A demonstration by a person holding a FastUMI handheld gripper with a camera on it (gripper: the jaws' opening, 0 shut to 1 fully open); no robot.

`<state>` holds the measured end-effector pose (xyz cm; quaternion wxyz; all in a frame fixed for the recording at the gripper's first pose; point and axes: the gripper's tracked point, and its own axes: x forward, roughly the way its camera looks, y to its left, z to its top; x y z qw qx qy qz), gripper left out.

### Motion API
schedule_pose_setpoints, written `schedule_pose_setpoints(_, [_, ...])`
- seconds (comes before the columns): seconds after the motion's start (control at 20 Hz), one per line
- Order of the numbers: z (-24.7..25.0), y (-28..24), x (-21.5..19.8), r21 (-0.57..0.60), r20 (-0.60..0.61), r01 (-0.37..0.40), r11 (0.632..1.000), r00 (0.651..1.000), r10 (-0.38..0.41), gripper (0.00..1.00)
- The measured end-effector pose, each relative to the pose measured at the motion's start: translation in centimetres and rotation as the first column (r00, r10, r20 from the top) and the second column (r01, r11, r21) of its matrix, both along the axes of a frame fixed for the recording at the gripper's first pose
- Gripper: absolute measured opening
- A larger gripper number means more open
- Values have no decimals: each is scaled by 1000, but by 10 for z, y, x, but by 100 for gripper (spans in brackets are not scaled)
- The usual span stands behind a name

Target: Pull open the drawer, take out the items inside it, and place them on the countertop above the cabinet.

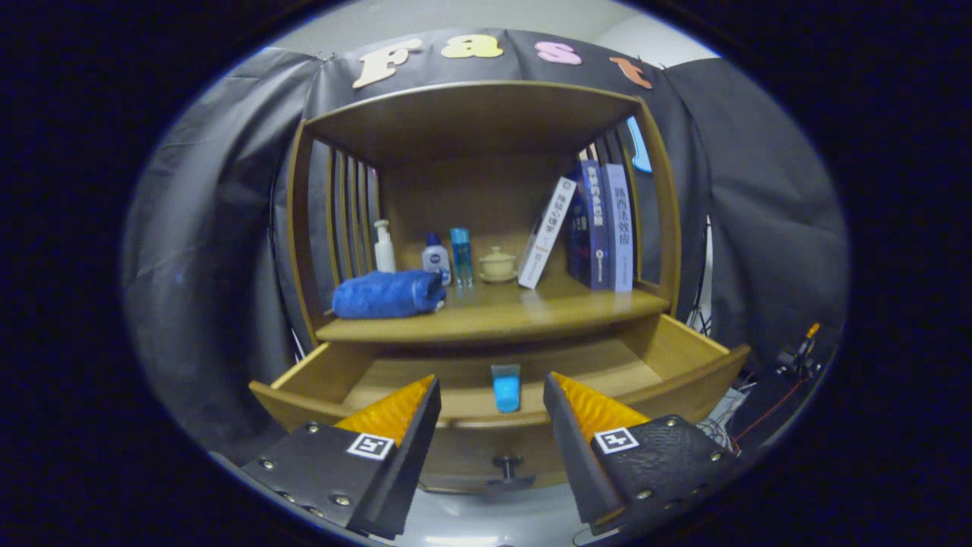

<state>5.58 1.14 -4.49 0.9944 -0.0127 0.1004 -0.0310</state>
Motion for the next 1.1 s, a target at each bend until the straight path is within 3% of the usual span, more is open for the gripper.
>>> schedule_pose_setpoints(0.2, [-2, -18, 38, -22, -109, 112, 993, 988, -114, 81])
schedule_pose_setpoints(0.3, [-20, -27, 55, -50, -228, 155, 987, 960, -163, 81])
schedule_pose_setpoints(0.4, [-35, -31, 67, -90, -338, 161, 983, 923, -182, 81])
schedule_pose_setpoints(0.6, [-53, -26, 93, -47, -427, 156, 987, 890, -161, 82])
schedule_pose_setpoints(0.95, [-109, -32, 110, -62, -618, 185, 981, 764, -183, 82])
schedule_pose_setpoints(1.1, [-130, -40, 107, -102, -681, 176, 979, 705, -198, 74])
